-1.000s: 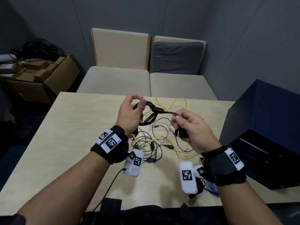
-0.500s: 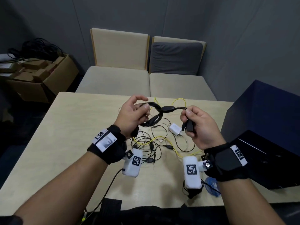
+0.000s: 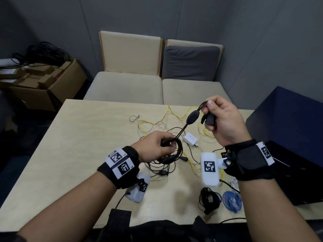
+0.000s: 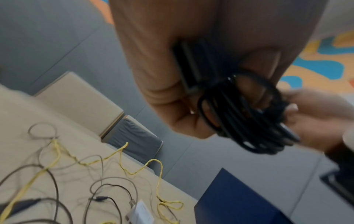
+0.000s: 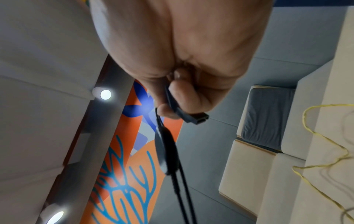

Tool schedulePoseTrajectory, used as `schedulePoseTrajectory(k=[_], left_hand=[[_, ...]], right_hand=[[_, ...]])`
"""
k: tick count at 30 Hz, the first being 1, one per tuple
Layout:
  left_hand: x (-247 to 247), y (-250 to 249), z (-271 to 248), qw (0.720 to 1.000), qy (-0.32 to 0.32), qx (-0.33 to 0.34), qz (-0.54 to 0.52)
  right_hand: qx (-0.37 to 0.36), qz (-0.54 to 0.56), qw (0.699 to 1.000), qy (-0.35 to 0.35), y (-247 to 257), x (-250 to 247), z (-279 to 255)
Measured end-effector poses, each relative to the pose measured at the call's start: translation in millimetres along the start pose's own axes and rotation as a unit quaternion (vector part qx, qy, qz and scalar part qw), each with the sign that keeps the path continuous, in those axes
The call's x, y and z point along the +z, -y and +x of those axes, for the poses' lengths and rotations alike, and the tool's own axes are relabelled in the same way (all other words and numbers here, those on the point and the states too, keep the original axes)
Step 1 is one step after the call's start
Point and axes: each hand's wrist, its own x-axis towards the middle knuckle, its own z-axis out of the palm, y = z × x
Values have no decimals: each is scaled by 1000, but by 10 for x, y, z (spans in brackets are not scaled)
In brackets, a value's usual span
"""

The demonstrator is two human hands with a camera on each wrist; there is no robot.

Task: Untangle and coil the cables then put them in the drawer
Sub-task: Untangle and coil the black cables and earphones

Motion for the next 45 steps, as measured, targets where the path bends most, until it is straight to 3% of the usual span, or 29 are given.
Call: schedulePoseTrajectory(k=[3, 6, 8, 13, 17, 21, 28, 32, 36, 38, 40, 41, 43, 45], left_hand=[[-30, -12, -26, 991, -36, -2, -130], [-11, -94, -22, 944, -88, 6, -319], [21, -147, 24, 923, -115, 6, -366], [84, -214, 154, 909, -169, 15, -382], [121, -147, 204, 916, -227, 24, -329], [226, -94, 214, 934, -226, 5, -277], [258, -76, 268, 923, -259, -18, -284], [270, -93, 251, 923, -258, -20, -286], [243, -101, 271, 926, -244, -26, -287], [219, -77, 297, 931, -245, -34, -268], [193, -68, 316, 930, -258, -40, -258], [181, -54, 328, 930, -269, -40, -249], [183, -40, 351, 931, -285, -36, -223], [212, -43, 374, 937, -288, -28, -196]], right_hand=[[4, 31, 999, -39, -85, -86, 27], [34, 64, 995, -66, -255, -96, -2], [61, 89, 992, -63, -402, -9, -50], [100, 170, 979, -46, -646, 296, -160], [120, 225, 966, -47, -666, 420, -204], [142, 212, 966, -37, -648, 469, -190], [195, 261, 945, -39, -680, 411, -161], [223, 103, 969, -40, -693, 354, -178], [233, 53, 970, -32, -707, 263, -186], [161, -85, 979, -86, -670, 197, -199], [24, -227, 962, -151, -589, 125, -210], [-44, -264, 953, -138, -525, 120, -215], [-135, -352, 926, -31, -439, 178, -233], [-157, -468, 868, 56, -452, 284, -246]])
